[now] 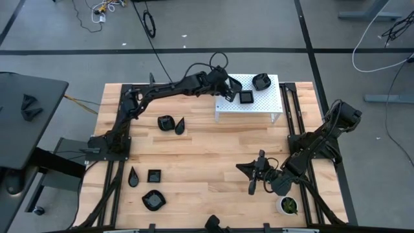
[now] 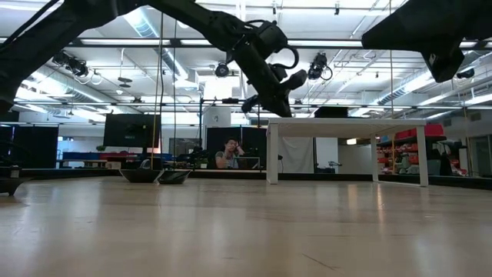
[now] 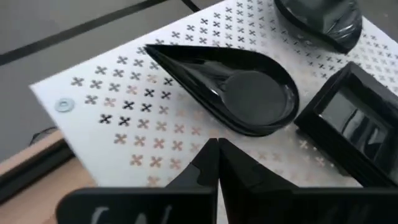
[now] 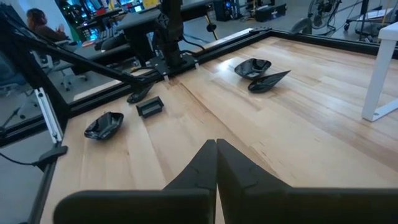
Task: Pick & Place Mini shaped plates
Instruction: Stack the black drop shaped plate on the black drop shaped plate on the shelf
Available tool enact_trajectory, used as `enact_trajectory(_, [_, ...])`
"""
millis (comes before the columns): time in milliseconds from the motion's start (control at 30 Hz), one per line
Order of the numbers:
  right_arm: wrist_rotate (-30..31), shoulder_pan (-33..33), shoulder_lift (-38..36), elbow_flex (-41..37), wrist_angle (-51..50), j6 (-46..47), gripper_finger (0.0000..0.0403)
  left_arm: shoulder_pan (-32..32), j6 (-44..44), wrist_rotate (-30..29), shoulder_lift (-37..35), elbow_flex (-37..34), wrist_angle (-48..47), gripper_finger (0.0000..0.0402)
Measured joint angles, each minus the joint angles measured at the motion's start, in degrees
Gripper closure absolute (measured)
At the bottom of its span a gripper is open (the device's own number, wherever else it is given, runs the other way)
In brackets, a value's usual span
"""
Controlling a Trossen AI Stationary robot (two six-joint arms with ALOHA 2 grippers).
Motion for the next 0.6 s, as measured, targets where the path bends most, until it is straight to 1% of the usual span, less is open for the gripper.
enact_trajectory(167, [0.0,0.0,0.0,0.0,0.0,-0.2,0.0396,-0.3,3.2,-0.4,-1.1,0.6,1.1,0.0393])
enact_trajectory(233, [0.0,0.0,0.0,0.0,0.0,-0.2,0.0396,-0.5,5.4,-0.4,-1.3,0.6,-0.1,0.0393])
enact_trajectory(333, [0.0,0.0,0.0,0.0,-0.1,0.0,0.0396,-1.1,10.2,-0.7,-3.4,0.5,-5.9,0.0393])
enact_trajectory(433, [-0.4,-0.4,0.0,0.0,-0.1,0.0,0.0396,-2.0,15.1,-2.9,-7.3,0.6,-15.9,0.0395])
enact_trajectory(500, [-1.6,-1.9,-0.1,0.0,0.8,-0.2,0.0396,-3.1,17.2,-6.9,-9.6,-1.2,-21.9,0.0395])
enact_trajectory(533, [-3.1,-3.3,-0.5,0.0,1.3,-0.5,0.0397,-3.8,17.8,-9.2,-10.7,-3.1,-23.2,0.0395])
enact_trajectory(600, [-7.5,-6.9,-1.4,0.4,2.5,-2.8,0.0399,-4.9,18.1,-11.2,-13.6,-9.0,-22.3,0.0395])
